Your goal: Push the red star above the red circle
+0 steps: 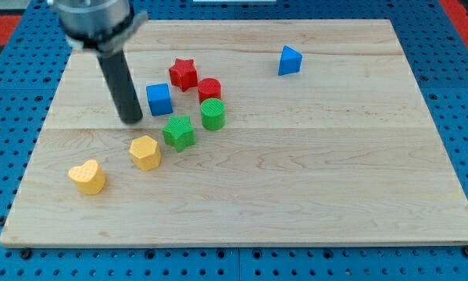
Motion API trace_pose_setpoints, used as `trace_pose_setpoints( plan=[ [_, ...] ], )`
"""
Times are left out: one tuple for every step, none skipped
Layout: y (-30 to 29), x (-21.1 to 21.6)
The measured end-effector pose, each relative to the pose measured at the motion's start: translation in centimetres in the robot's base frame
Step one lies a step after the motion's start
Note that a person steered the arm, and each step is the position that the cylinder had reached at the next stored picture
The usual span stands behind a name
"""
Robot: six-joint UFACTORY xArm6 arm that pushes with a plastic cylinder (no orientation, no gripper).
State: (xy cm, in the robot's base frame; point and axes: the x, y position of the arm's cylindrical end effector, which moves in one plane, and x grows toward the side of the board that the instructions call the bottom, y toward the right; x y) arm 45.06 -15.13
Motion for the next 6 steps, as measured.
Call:
trace_pose_setpoints(
  plan=[
    [-4.9,-4.5],
    [-6.4,-9.7],
    [-1.6,-14.0],
    [11.7,-14.8],
    [9.4,-15.0],
    [13.3,-13.4]
  ],
)
